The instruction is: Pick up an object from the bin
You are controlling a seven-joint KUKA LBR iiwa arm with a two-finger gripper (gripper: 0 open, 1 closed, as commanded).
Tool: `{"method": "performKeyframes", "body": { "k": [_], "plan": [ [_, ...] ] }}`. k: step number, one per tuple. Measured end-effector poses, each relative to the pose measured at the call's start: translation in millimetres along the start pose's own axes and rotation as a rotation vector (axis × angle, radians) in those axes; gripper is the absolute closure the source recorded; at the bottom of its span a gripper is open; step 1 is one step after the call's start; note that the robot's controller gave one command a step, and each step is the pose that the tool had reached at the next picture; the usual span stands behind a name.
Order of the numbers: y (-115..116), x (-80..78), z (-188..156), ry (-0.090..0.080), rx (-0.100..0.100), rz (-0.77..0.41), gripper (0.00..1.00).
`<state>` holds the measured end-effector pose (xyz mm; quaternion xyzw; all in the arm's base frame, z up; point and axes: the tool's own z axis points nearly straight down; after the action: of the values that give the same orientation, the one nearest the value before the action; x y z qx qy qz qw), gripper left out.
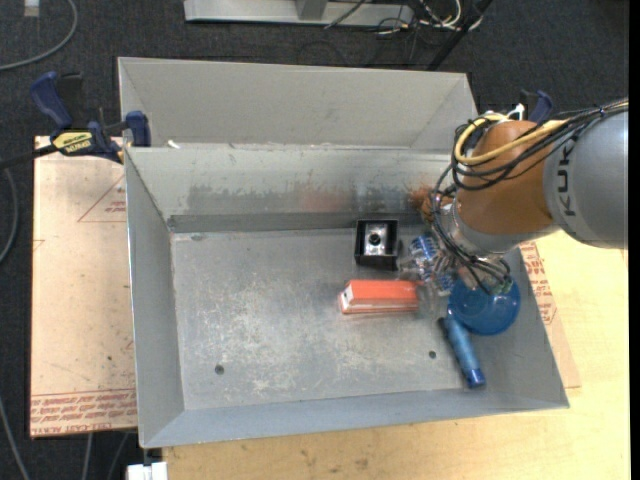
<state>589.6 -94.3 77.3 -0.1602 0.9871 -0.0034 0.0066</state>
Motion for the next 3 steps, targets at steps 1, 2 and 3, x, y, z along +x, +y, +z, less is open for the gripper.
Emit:
{"method": "performKeyframes", "body": {
  "k": [1, 2, 3],
  "plan": [
    [-0.1, -1.5, -0.3, -0.008, 0.002, 0.0, 1.0],
    [0.3, 9.1, -32.6, 0.012, -0.01, 0.002, 1.0],
    [66.0, 22.6, 2.9, -0.013, 0.004, -0.177, 0.0]
  ]
}}
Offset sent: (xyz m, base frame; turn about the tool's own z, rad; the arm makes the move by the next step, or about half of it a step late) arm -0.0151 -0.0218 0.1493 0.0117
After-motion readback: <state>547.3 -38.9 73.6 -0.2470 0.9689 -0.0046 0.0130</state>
